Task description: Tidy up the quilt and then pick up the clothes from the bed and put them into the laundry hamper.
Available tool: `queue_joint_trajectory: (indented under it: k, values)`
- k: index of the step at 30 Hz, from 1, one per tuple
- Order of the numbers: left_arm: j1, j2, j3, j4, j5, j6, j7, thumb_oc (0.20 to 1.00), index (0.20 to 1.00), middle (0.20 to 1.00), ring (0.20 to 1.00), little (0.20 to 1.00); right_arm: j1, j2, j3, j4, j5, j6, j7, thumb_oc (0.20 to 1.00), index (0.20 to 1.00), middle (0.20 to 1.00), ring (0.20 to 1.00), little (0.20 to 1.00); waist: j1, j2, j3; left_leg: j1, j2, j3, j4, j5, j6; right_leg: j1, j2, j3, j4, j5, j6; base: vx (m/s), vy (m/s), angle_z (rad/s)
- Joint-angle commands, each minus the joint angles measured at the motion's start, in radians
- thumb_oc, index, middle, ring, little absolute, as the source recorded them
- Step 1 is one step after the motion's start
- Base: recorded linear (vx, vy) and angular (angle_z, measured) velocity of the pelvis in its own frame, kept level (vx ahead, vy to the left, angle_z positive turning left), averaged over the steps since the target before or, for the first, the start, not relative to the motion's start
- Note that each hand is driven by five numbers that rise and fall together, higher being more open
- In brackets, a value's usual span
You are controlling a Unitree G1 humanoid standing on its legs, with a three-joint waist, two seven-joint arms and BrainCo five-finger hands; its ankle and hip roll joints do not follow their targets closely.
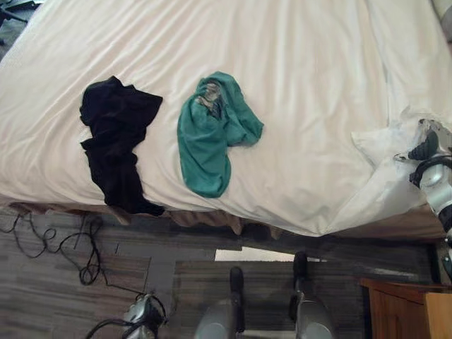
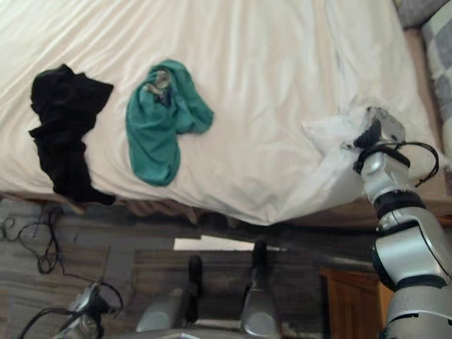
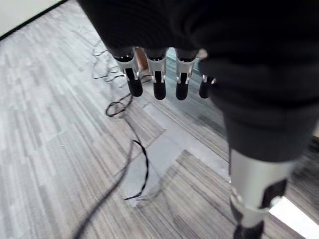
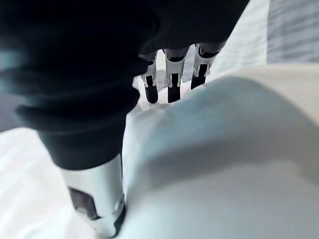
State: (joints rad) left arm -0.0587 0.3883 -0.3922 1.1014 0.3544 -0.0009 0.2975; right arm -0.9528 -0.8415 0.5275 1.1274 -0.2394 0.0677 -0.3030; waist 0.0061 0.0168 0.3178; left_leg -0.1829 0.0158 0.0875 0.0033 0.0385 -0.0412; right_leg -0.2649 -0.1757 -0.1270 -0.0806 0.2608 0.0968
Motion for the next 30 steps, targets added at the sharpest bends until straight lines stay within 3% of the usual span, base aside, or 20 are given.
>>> queue_joint_trajectory:
  k: [1,6,8,10,11,12,13,17,20,24,27,28,29,30]
  values:
    - [-0.093,0.012,-0.056,0.009,-0.03,-0.008,0.03,1.0,1.0,1.0,1.0,1.0,-0.157,-0.077,0.042,0.102,-0.027,0.015,0.021,0.2,0.2,0.2,0.2,0.2,0.006,0.035,0.035,0.02,0.114,-0.026,-0.041,-0.005,-0.093,-0.087,0.016,0.013,0.163,-0.243,0.079,-0.04,-0.01,0.09]
    - [-0.102,-0.013,-0.08,0.026,-0.004,0.0,0.025,1.0,1.0,1.0,1.0,1.0,-0.077,-0.059,-0.045,0.096,0.041,0.013,-0.018,0.2,0.2,0.2,0.2,0.2,-0.01,0.035,0.037,0.027,0.123,0.021,-0.061,0.007,-0.097,-0.099,0.023,0.011,0.158,-0.236,0.076,-0.02,0.01,-0.09]
    - [-0.09,-0.045,-0.059,0.052,0.004,0.02,0.019,1.0,1.0,1.0,1.0,1.0,0.146,-0.011,-0.212,-0.031,0.125,0.01,-0.068,0.2,0.2,0.2,0.2,0.2,-0.041,0.032,0.03,0.071,0.125,0.037,-0.069,-0.011,-0.093,-0.059,0.026,0.015,0.149,-0.238,0.076,0.02,0.043,-0.15]
    - [-0.079,-0.051,-0.049,0.053,0.009,0.027,0.015,1.0,1.0,1.0,1.0,1.0,0.259,0.008,-0.284,-0.122,0.139,0.009,-0.082,0.2,0.2,0.2,0.2,0.2,-0.049,0.028,0.02,0.084,0.123,0.04,-0.071,-0.018,-0.09,-0.047,0.024,0.019,0.143,-0.235,0.076,0.06,0.054,-0.02]
    - [-0.054,-0.062,-0.024,0.053,0.035,0.04,-0.004,1.0,1.0,1.0,1.0,1.0,0.492,0.041,-0.447,-0.284,0.178,-0.007,-0.098,0.2,0.2,0.2,0.2,0.2,-0.079,0.025,-0.002,0.128,0.123,0.052,-0.078,-0.039,-0.084,-0.005,0.02,0.021,0.134,-0.238,0.081,0.09,0.068,-0.07]
    - [-0.054,-0.06,-0.026,0.053,0.035,0.04,-0.005,1.0,1.0,1.0,1.0,1.0,0.499,0.042,-0.453,-0.289,0.177,-0.005,-0.098,0.492,0.492,0.492,0.492,0.492,-0.076,0.023,-0.005,0.125,0.122,0.052,-0.079,-0.036,-0.084,-0.007,0.019,0.022,0.131,-0.234,0.081,0.11,0.073,-0.08]
    - [-0.041,-0.06,-0.016,0.047,0.052,0.043,-0.014,1.0,1.0,1.0,1.0,1.0,0.604,0.054,-0.53,-0.351,0.186,-0.01,-0.1,1.0,1.0,1.0,1.0,1.0,-0.087,0.021,-0.017,0.145,0.12,0.056,-0.082,-0.045,-0.081,0.013,0.017,0.023,0.126,-0.234,0.083,0.08,0.047,-0.13]
    - [0.003,-0.058,0.061,0.041,0.087,0.054,-0.045,1.0,1.0,1.0,1.0,1.0,0.955,0.152,-0.749,-0.536,0.14,-0.019,-0.099,1.0,1.0,1.0,1.0,1.0,-0.142,-0.007,-0.071,0.216,0.128,0.069,-0.091,-0.077,-0.076,0.075,0.015,0.033,0.112,-0.233,0.094,0.11,0.063,-0.16]
    - [0.023,-0.058,0.089,0.029,0.087,0.059,-0.051,1.0,1.0,1.0,1.0,1.0,1.06,0.197,-0.826,-0.643,0.081,-0.013,-0.128,1.0,1.0,1.0,1.0,1.0,-0.159,-0.022,-0.092,0.243,0.134,0.08,-0.091,-0.092,-0.073,0.093,0.018,0.047,0.115,-0.237,0.098,0.07,0.05,-0.14]
    - [0.029,-0.065,0.091,0.014,0.088,0.056,-0.045,1.0,1.0,1.0,1.0,1.0,1.079,0.176,-0.922,-0.829,-0.001,-0.025,-0.212,1.0,1.0,1.0,1.0,1.0,-0.167,-0.031,-0.094,0.257,0.14,0.086,-0.091,-0.101,-0.068,0.091,0.019,0.064,0.125,-0.241,0.101,0.02,0.043,-0.27]
    - [0.016,-0.07,0.065,0.003,0.082,0.055,-0.034,1.0,1.0,1.0,1.0,1.0,0.995,0.142,-0.917,-0.904,-0.021,-0.025,-0.269,1.0,1.0,1.0,1.0,1.0,-0.148,-0.03,-0.075,0.25,0.137,0.081,-0.091,-0.099,-0.066,0.078,0.02,0.069,0.133,-0.241,0.101,-0.03,0.008,-0.21]
    - [0.014,-0.071,0.066,0.003,0.082,0.055,-0.033,1.0,1.0,1.0,1.0,1.0,0.99,0.14,-0.914,-0.9,-0.02,-0.025,-0.271,0.818,0.818,0.818,0.818,0.818,-0.149,-0.03,-0.074,0.249,0.137,0.082,-0.091,-0.099,-0.066,0.077,0.02,0.07,0.135,-0.241,0.101,-0.09,-0.006,-0.12]
    - [-0.008,-0.069,0.036,0.001,0.069,0.053,-0.022,1.0,1.0,1.0,1.0,1.0,0.843,0.083,-0.831,-0.872,0.013,-0.026,-0.286,0.2,0.2,0.2,0.2,0.2,-0.123,-0.023,-0.053,0.237,0.138,0.075,-0.091,-0.093,-0.069,0.061,0.019,0.069,0.143,-0.247,0.102,-0.09,-0.028,-0.1]
    - [-0.025,-0.065,0.017,0.006,0.061,0.051,-0.019,1.0,1.0,1.0,1.0,1.0,0.739,0.049,-0.753,-0.839,0.03,-0.028,-0.279,0.2,0.2,0.2,0.2,0.2,-0.107,-0.02,-0.032,0.22,0.136,0.069,-0.091,-0.083,-0.07,0.047,0.019,0.069,0.146,-0.245,0.1,-0.14,-0.042,-0.2]
